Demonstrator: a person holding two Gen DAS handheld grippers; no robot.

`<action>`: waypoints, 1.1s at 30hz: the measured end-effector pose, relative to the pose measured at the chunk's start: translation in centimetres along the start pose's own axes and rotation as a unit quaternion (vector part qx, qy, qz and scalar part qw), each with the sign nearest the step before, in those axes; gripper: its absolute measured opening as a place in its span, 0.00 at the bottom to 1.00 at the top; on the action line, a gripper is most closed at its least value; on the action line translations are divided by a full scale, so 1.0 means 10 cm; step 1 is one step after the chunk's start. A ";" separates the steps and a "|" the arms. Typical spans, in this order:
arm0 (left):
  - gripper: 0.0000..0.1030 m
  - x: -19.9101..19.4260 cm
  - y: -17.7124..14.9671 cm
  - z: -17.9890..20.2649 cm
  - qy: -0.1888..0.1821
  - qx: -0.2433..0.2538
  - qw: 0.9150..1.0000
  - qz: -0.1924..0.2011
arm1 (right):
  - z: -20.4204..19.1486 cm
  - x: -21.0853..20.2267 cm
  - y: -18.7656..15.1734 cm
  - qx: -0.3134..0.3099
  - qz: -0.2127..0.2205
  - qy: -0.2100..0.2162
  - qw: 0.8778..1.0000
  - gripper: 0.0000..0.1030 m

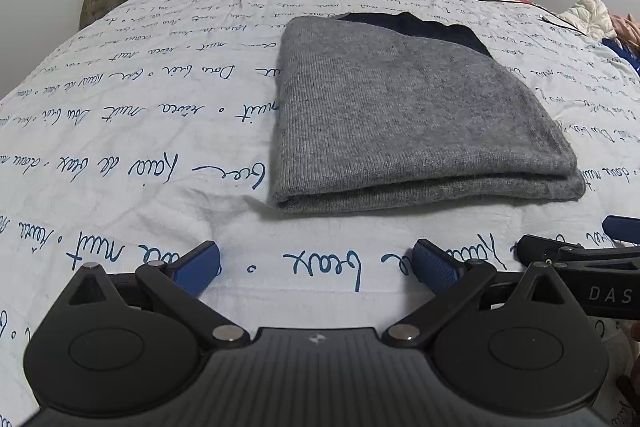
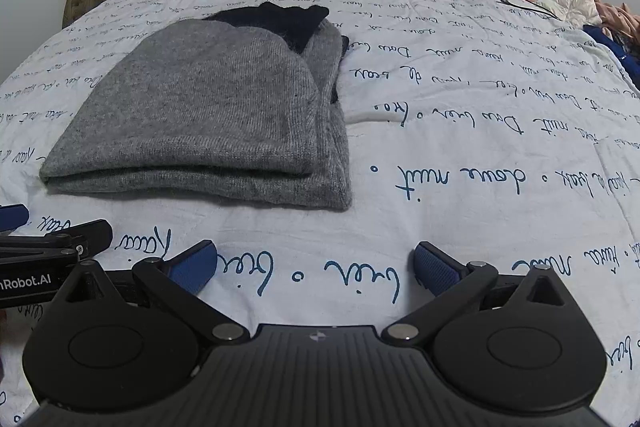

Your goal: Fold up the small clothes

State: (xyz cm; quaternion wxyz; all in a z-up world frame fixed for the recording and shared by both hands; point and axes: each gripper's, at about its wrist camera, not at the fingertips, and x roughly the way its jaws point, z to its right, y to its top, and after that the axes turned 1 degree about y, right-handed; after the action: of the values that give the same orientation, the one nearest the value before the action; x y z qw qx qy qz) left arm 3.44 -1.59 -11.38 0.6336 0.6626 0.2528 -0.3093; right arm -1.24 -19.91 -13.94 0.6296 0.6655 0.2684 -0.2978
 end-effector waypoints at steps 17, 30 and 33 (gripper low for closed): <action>1.00 0.01 0.03 0.00 -0.003 0.002 1.000 -0.015 | 0.00 0.00 0.00 -0.001 0.000 0.000 1.000 1.00; 1.00 0.01 0.03 0.00 -0.003 0.003 1.000 -0.015 | 0.00 0.00 0.00 -0.001 0.000 0.000 1.000 1.00; 1.00 0.01 0.03 0.00 -0.003 0.003 1.000 -0.015 | 0.00 0.00 0.00 -0.001 0.000 0.000 1.000 1.00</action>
State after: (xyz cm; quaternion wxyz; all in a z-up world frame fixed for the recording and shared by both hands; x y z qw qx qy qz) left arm 3.73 -1.62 -11.25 0.6277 0.6598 0.2598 -0.3213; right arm -1.20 -19.94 -13.97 0.6301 0.6651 0.2686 -0.2973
